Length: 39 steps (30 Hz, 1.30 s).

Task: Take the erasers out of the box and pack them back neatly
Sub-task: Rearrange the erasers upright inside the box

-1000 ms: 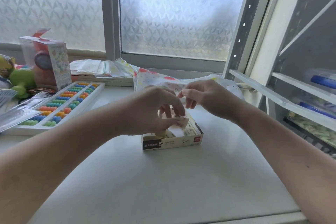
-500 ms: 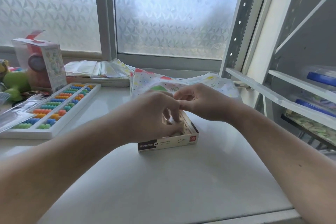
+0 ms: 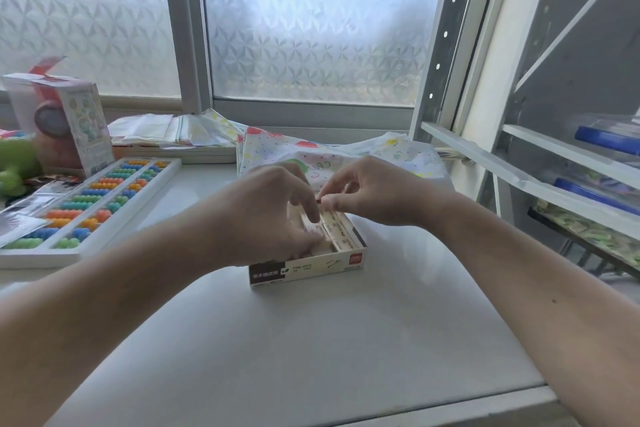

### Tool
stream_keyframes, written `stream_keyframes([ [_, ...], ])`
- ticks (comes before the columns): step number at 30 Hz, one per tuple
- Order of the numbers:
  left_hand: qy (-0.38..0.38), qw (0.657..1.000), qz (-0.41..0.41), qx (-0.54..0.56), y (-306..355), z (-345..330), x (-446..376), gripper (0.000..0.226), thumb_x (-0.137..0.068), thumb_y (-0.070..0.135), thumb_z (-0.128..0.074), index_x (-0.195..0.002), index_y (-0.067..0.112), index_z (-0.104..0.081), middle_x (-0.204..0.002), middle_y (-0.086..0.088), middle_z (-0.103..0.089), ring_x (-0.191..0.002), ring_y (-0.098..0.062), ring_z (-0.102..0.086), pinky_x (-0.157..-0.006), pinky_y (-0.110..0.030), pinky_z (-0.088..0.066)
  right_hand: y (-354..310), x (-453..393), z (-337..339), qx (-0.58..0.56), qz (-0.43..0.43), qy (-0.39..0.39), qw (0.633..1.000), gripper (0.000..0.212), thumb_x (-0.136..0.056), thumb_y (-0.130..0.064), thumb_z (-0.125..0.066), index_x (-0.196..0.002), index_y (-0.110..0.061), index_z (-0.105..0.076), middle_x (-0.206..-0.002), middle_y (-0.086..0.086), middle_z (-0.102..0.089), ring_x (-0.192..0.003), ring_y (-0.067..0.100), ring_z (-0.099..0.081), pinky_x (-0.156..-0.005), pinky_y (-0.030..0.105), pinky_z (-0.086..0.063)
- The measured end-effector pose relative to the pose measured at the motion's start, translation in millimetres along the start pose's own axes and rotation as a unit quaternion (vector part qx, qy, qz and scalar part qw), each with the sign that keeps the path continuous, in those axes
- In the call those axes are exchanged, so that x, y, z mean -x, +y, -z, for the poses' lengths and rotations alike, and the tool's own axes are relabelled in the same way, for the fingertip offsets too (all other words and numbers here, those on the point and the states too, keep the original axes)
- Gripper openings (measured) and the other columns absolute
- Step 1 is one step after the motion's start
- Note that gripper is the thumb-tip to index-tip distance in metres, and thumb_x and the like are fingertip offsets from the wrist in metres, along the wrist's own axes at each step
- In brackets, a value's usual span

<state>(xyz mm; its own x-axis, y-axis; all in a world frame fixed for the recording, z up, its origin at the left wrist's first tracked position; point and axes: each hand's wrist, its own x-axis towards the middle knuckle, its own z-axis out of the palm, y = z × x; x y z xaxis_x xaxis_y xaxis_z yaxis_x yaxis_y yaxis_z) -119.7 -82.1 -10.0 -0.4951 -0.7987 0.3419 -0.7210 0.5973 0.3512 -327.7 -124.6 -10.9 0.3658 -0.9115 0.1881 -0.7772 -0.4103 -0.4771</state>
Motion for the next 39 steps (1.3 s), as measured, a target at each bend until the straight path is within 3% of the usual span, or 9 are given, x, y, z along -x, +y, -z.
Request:
stream_keyframes([
  [5, -0.002, 0.997, 0.062, -0.036, 2.0, 2.8, -1.6, 0.029, -0.063, 0.058, -0.081, -0.072, 0.03, -0.078, -0.106, 0.019, -0.059, -0.104, -0.003, -0.052, -0.092, -0.028, -0.033, -2.0, -1.5, -0.5, 0.024, 0.014, 0.01, 1.0, 0.011, -0.093, -0.027, -0.074, -0.095, -0.02, -0.082, -0.074, -0.019, -0.07, -0.065, -0.012, -0.062, -0.064, 0.011, -0.043],
  [12, 0.01, 0.995, 0.095, 0.023, 6.8, -6.4, -2.7, 0.018, -0.062, 0.044, -0.088, -0.061, 0.028, -0.078, -0.105, 0.023, -0.061, -0.107, -0.002, -0.053, -0.091, -0.029, -0.036, -5.8, -1.7, -1.0, 0.026, 0.007, 0.017, 0.999, 0.011, -0.092, -0.023, -0.074, -0.092, -0.014, -0.081, -0.084, -0.005, -0.076, -0.078, 0.006, -0.069, -0.078, 0.026, -0.057],
  [23, 0.003, 0.998, 0.05, 0.044, 6.6, -11.6, -1.2, 0.009, -0.07, 0.041, -0.086, -0.065, 0.044, -0.079, -0.109, 0.032, -0.061, -0.119, -0.005, -0.051, -0.108, -0.04, -0.036, -5.0, -1.5, -0.9, 0.026, 0.006, 0.027, 0.999, 0.013, -0.09, -0.022, -0.074, -0.091, -0.011, -0.081, -0.078, -0.007, -0.073, -0.073, 0.006, -0.067, -0.071, 0.023, -0.054],
  [25, -0.008, 0.998, 0.039, 0.058, 5.4, -7.9, -1.9, 0.006, -0.07, 0.042, -0.086, -0.07, 0.042, -0.08, -0.109, 0.03, -0.063, -0.114, 0.003, -0.054, -0.103, -0.029, -0.039, -3.6, -0.6, -0.8, 0.018, 0.004, 0.026, 0.999, 0.013, -0.09, -0.023, -0.075, -0.091, -0.012, -0.081, -0.076, -0.009, -0.072, -0.071, 0.004, -0.066, -0.069, 0.02, -0.051],
  [28, 0.011, 0.994, 0.044, 0.102, -2.0, 9.1, -4.6, 0.01, -0.077, 0.047, -0.079, -0.081, 0.037, -0.078, -0.089, 0.029, -0.071, -0.088, 0.015, -0.062, -0.067, -0.004, -0.044, -2.5, 0.6, -0.7, 0.014, -0.001, 0.018, 1.0, 0.014, -0.091, -0.027, -0.076, -0.091, -0.014, -0.08, -0.075, -0.013, -0.07, -0.068, -0.002, -0.063, -0.064, 0.013, -0.047],
  [29, 0.038, 0.994, 0.047, 0.091, -6.6, 15.3, -5.8, 0.011, -0.081, 0.047, -0.075, -0.081, 0.035, -0.076, -0.082, 0.028, -0.071, -0.079, 0.013, -0.064, -0.058, -0.007, -0.044, -2.6, 0.6, -0.7, 0.015, -0.003, 0.017, 1.0, 0.014, -0.092, -0.028, -0.075, -0.092, -0.015, -0.08, -0.076, -0.014, -0.07, -0.069, -0.002, -0.064, -0.065, 0.013, -0.047],
  [32, 0.078, 0.995, 0.051, -0.016, -18.4, 24.1, -7.2, 0.023, -0.086, 0.053, -0.065, -0.079, 0.031, -0.07, -0.071, 0.01, -0.068, -0.065, -0.004, -0.063, -0.062, -0.028, -0.05, -3.2, 0.8, -1.2, 0.021, -0.006, 0.017, 1.0, 0.014, -0.093, -0.027, -0.074, -0.095, -0.014, -0.079, -0.081, -0.013, -0.071, -0.075, 0.0, -0.065, -0.073, 0.02, -0.05],
  [36, -0.024, 0.994, 0.079, -0.071, -18.7, 19.2, -4.1, 0.045, -0.074, 0.075, -0.06, -0.082, 0.033, -0.07, -0.076, 0.007, -0.067, -0.068, -0.005, -0.061, -0.063, -0.028, -0.05, -3.3, 2.0, -1.5, 0.015, -0.015, 0.013, 1.0, 0.014, -0.093, -0.026, -0.072, -0.094, -0.015, -0.079, -0.084, -0.01, -0.074, -0.08, 0.004, -0.07, -0.079, 0.025, -0.057],
  [39, -0.038, 0.995, 0.071, -0.063, -17.1, 20.8, -5.6, 0.043, -0.07, 0.074, -0.064, -0.087, 0.035, -0.072, -0.076, 0.011, -0.068, -0.067, -0.001, -0.061, -0.057, -0.023, -0.047, -3.3, 1.8, -1.0, 0.02, -0.014, 0.011, 1.0, 0.014, -0.094, -0.026, -0.072, -0.095, -0.014, -0.079, -0.085, -0.01, -0.074, -0.08, 0.004, -0.069, -0.08, 0.026, -0.057],
])
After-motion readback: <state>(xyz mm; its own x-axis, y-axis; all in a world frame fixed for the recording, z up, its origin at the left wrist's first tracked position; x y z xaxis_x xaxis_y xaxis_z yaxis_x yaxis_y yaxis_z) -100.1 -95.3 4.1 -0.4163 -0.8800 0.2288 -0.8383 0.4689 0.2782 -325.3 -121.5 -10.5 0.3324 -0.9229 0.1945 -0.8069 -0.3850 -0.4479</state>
